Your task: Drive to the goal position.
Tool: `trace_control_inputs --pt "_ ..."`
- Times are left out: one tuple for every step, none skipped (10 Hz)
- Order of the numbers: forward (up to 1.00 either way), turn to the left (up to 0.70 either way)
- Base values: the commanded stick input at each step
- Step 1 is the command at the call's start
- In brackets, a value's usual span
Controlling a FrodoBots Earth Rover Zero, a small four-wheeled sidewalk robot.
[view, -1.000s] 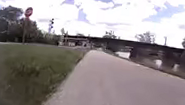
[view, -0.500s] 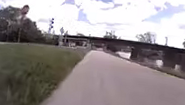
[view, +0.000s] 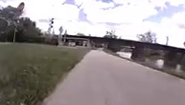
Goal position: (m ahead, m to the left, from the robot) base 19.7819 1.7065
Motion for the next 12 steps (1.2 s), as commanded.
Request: trace_control_inputs --pt "1.00 0.00" --pt "1.00 0.00" --pt "1.00 0.00" --pt "1.00 0.00" --pt "1.00 0.00" --pt "1.00 0.00" --pt "1.00 0.00" --pt "1.00 0.00" --pt "1.00 0.00" --pt "1.00 0.00" --pt "1.00 0.00" --pt "1.00 0.00"
